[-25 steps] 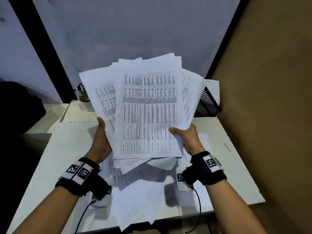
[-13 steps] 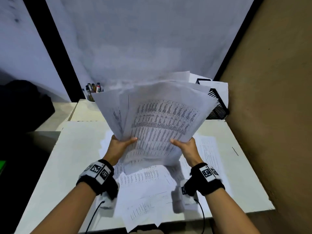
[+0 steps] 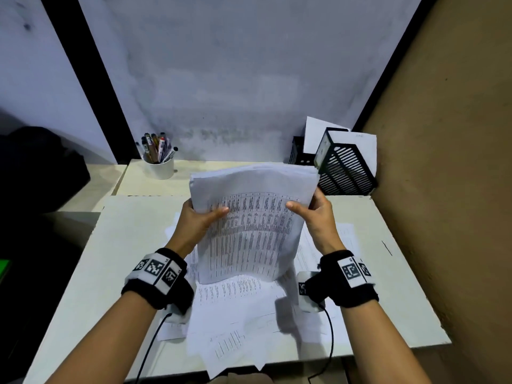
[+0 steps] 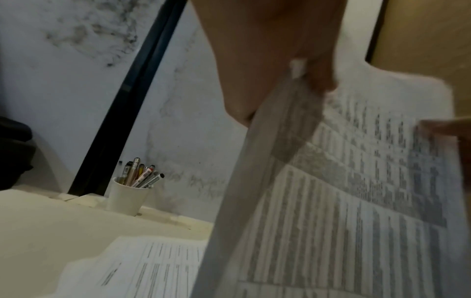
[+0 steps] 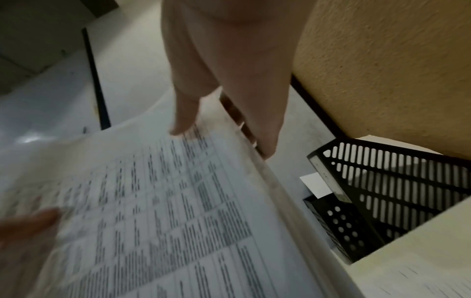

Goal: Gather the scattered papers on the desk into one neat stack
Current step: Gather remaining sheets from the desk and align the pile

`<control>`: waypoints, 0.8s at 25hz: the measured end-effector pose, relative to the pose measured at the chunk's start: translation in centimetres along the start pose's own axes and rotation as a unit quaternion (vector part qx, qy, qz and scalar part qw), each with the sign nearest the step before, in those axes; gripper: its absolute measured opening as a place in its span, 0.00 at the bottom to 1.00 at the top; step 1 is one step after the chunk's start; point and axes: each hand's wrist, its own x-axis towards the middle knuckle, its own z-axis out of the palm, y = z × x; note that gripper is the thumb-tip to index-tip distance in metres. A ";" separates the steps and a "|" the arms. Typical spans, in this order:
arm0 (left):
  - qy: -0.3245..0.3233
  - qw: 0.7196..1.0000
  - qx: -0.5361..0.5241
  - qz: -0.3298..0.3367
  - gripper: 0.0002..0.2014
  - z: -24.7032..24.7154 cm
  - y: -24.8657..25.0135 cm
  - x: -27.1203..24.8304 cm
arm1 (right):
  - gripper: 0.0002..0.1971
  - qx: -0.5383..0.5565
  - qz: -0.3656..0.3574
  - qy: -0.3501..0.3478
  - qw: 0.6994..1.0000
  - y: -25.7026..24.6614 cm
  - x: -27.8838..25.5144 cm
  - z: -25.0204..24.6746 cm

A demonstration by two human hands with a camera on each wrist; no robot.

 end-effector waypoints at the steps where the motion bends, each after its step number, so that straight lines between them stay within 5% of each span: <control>1: 0.017 1.000 0.009 -0.007 0.12 0.1 0.0 -0.1 | 0.20 -0.002 0.003 0.009 1.000 0.0 0.0 0.2; 4: 0.039 0.999 0.004 0.012 0.11 0.0 0.6 -0.3 | 0.17 0.005 -0.017 0.026 0.999 0.1 0.0 0.1; 7: 0.024 0.999 0.005 0.032 0.33 -0.2 1.3 -0.9 | 0.16 0.001 -0.024 0.000 1.000 0.4 -0.8 0.0; 9: 0.015 0.997 -0.008 0.069 0.37 -0.3 1.8 -1.2 | 0.17 0.017 -0.029 0.000 0.999 0.2 -1.2 0.4; 14: 0.099 0.982 0.002 0.160 0.12 1.3 4.4 -1.0 | 0.16 0.054 -0.064 0.116 0.990 -1.9 -0.7 2.6; 20: 0.157 0.968 0.010 0.195 0.07 2.0 3.8 -1.0 | 0.12 0.052 -0.034 0.163 0.985 -2.5 0.7 2.9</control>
